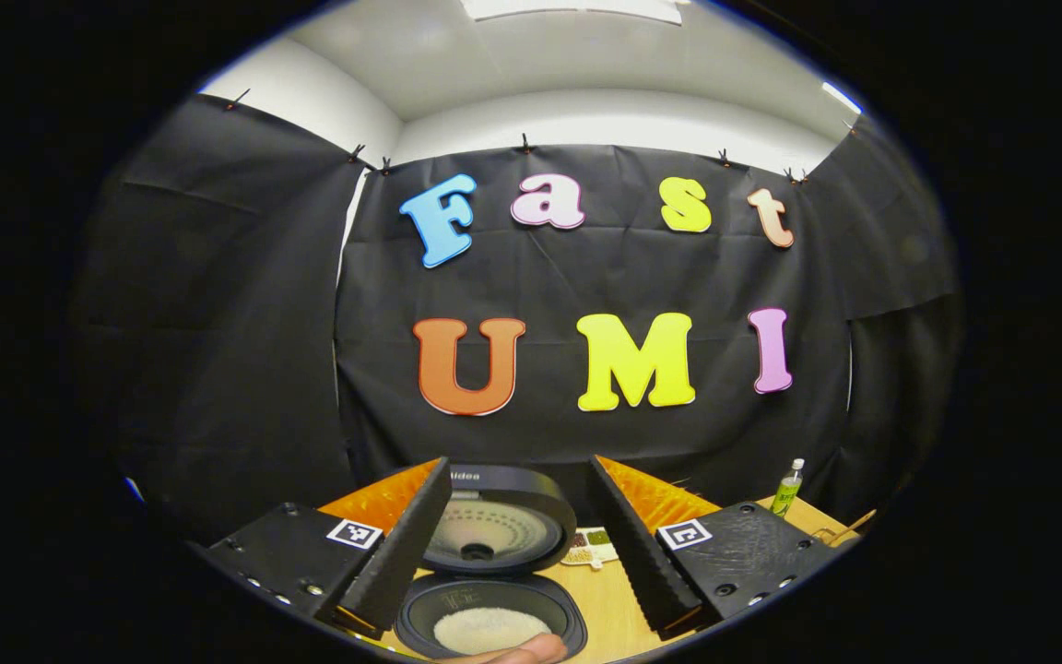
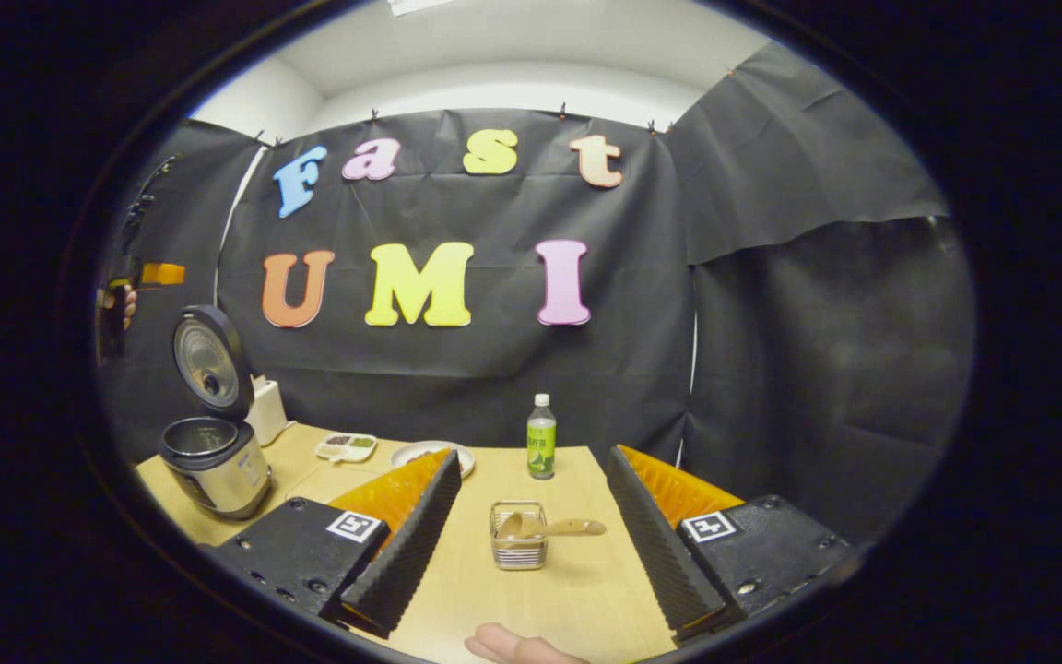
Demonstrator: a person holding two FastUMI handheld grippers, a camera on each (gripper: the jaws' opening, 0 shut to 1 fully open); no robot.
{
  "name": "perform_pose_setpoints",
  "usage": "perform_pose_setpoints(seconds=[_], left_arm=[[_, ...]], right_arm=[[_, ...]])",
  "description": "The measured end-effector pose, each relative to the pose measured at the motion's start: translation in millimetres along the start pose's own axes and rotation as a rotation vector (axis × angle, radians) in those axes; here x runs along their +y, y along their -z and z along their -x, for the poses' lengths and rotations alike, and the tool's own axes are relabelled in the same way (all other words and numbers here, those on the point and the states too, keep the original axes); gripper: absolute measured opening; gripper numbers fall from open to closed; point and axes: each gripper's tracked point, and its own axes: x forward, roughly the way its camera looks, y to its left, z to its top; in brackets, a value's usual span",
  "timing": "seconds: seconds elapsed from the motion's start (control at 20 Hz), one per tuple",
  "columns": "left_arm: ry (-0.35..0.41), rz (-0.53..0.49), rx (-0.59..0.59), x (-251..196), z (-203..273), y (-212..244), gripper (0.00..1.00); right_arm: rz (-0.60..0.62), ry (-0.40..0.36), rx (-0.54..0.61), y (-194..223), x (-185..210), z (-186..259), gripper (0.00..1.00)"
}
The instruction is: Close the left gripper, press the button to open the rice cooker; take a wooden spoon from the chopstick holder with the right hand, scoop a spoonful of rice and pour it into the rice cooker, then put the wooden spoon back into the chopstick holder.
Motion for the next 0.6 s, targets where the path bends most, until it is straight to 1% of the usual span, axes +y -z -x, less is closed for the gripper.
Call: perform_pose_setpoints(seconds=[0.1,0.2,0.3,0.4,0.55,0.6], left_arm=[[-0.049,-0.036,-0.015,15.5,-23.6,3.3,0.94],[-0.075,-0.043,0.003,19.0,-42.5,11.9,0.94],[-0.095,-0.031,0.010,21.3,-60.3,12.4,0.95],[-0.126,-0.023,-0.004,29.8,-76.5,9.4,0.95],[-0.134,-0.001,-0.018,34.2,-100.3,11.8,0.96],[-0.135,0.018,-0.004,37.8,-108.1,15.6,0.95]], right_arm=[[-0.003,-0.026,0.005,6.5,6.0,-1.1,1.00],[0.004,-0.039,0.023,14.7,4.6,-4.7,1.00],[0.002,-0.027,0.023,15.6,-3.4,-9.3,1.00],[-0.008,-0.043,0.009,16.0,-3.7,-11.0,1.00],[-0.032,-0.063,0.034,27.7,-4.4,-18.1,1.00],[-0.036,-0.064,0.043,30.6,-4.5,-19.1,1.00]])
